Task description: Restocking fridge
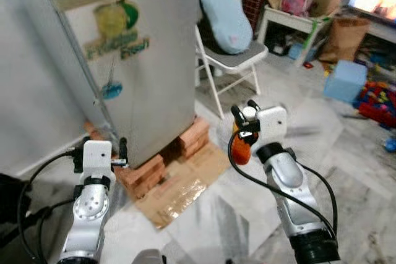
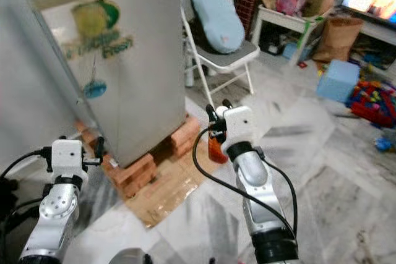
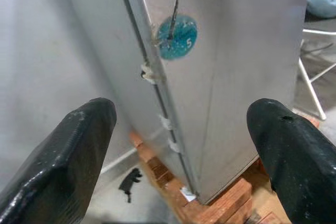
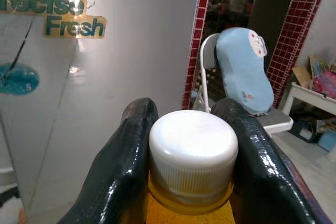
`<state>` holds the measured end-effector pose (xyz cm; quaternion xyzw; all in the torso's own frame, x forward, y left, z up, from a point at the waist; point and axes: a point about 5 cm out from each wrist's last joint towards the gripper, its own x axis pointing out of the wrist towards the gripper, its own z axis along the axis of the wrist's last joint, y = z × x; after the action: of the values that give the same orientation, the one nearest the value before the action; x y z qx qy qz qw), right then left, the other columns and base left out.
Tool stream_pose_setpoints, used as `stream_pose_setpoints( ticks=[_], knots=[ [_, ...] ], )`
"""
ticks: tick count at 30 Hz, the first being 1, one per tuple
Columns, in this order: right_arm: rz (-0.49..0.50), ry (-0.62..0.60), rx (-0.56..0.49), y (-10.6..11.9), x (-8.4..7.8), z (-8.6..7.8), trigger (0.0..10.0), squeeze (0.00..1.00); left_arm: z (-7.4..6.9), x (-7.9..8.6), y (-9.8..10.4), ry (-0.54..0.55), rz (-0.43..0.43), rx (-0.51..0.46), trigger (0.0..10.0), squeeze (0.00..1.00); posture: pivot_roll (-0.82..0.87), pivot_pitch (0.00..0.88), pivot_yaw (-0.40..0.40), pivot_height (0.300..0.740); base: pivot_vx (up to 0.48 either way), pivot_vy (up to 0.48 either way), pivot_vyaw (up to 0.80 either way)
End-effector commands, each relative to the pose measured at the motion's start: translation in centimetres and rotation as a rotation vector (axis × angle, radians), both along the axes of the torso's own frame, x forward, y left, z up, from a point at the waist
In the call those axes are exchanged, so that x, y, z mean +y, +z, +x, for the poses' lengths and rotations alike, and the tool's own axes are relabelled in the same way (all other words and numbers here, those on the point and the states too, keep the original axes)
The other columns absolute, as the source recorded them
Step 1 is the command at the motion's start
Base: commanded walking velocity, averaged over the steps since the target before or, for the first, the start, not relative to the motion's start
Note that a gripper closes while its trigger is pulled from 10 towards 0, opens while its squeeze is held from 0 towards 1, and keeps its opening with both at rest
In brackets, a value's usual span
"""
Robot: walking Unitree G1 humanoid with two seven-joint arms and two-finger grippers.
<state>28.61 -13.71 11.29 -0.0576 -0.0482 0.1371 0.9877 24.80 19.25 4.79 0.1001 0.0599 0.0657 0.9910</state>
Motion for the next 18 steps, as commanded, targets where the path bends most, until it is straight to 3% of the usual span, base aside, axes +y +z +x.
stream_pose_setpoints(
  ticks=[1, 4, 5, 9, 14, 18],
  knots=[
    [-0.005, -0.008, -0.03, 0.63, -0.29, 0.07, 10.0, 0.0, 0.18, -0.38, 0.14, -0.024, 0.007, -0.01, 10.0, 0.0, 0.01, 0.0, -0.021, 0.74, 0.0, 0.424, 0.0],
    [-0.008, -0.004, -0.035, 0.74, -0.2, 0.1, 10.0, 0.0, 0.33, -0.36, 0.11, -0.032, 0.017, 0.0, 10.0, 0.0, 0.01, 0.0, -0.021, 0.74, 0.289, 0.386, 0.0],
    [-0.016, 0.0, -0.04, 0.8, -0.18, 0.14, 10.0, 0.0, 0.37, -0.38, 0.05, -0.027, -0.022, 0.005, 10.0, 0.0, 0.01, 0.0, -0.023, 0.74, 0.319, 0.356, 0.0],
    [-0.018, 0.004, -0.043, 0.85, -0.13, 0.18, 10.0, 0.0, 0.39, -0.4, 0.22, -0.058, 0.007, -0.011, 10.0, 0.0, 0.01, 0.0, -0.023, 0.74, 0.357, 0.316, 0.0],
    [-0.018, 0.006, -0.045, 0.87, -0.11, 0.21, 10.0, 0.0, 0.31, -0.68, 0.24, -0.068, -0.043, -0.019, 10.0, 0.0, 0.01, 0.0, -0.024, 0.74, 0.467, 0.0, 0.0],
    [-0.019, 0.006, -0.045, 0.87, -0.11, 0.26, 10.0, 0.0, 0.31, -0.92, 0.37, -0.079, -0.021, -0.028, 10.0, 0.0, 0.01, 0.0, -0.026, 0.74, 0.0, 0.0, 0.0]
  ],
)
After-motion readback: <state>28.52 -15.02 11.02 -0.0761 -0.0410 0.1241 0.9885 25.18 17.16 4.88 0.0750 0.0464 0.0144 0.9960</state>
